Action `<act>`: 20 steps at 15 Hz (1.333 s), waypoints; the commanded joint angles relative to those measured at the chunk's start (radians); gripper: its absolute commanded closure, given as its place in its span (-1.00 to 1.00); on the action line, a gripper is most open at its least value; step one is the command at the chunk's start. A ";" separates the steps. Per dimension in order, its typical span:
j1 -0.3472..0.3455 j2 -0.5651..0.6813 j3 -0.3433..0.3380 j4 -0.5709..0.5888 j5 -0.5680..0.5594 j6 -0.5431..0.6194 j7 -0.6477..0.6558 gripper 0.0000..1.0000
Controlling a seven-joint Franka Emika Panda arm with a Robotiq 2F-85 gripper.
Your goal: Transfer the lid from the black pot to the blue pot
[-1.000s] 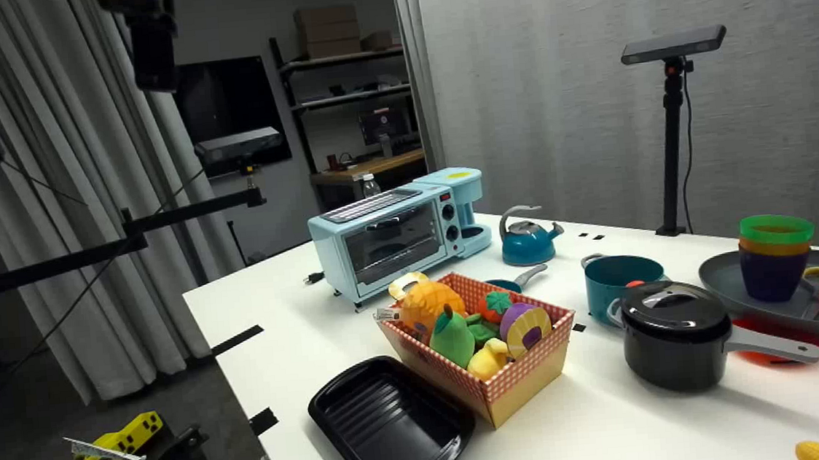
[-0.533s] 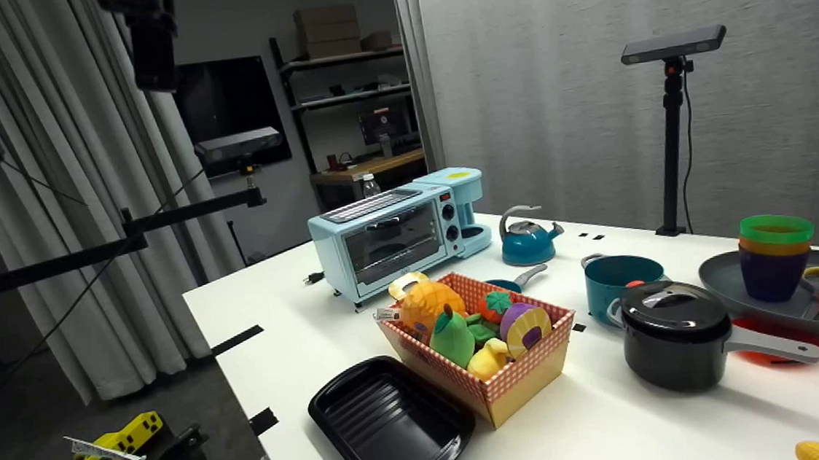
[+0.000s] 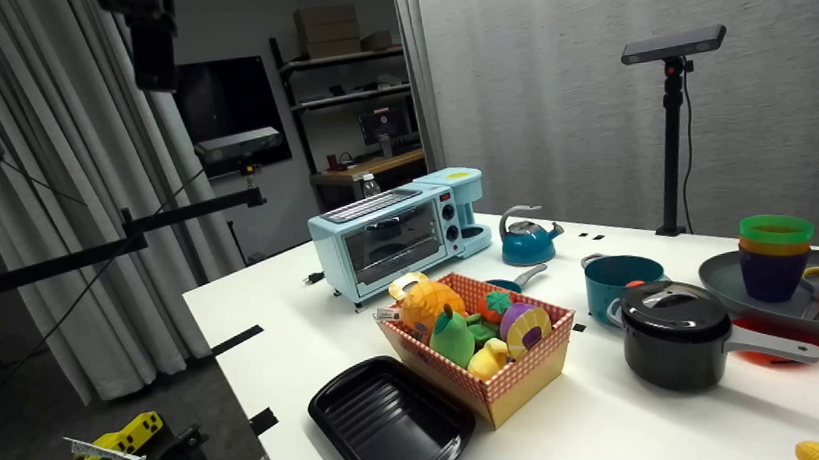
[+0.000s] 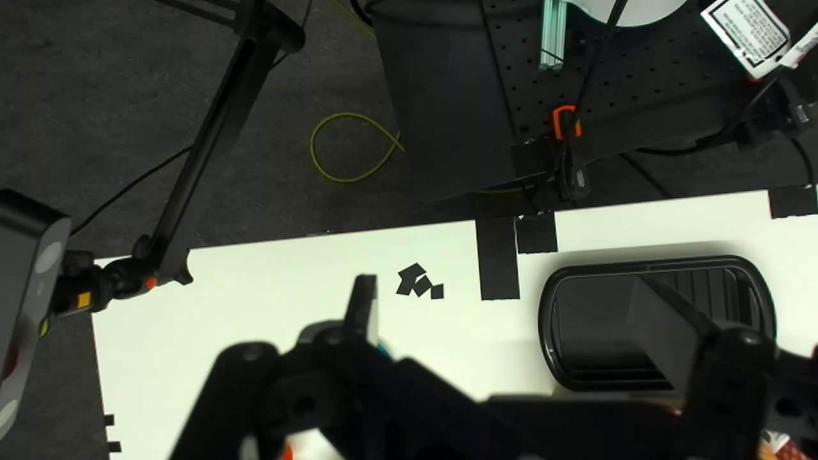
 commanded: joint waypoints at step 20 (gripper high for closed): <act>0.032 0.001 -0.019 -0.001 -0.006 -0.004 0.020 -1.00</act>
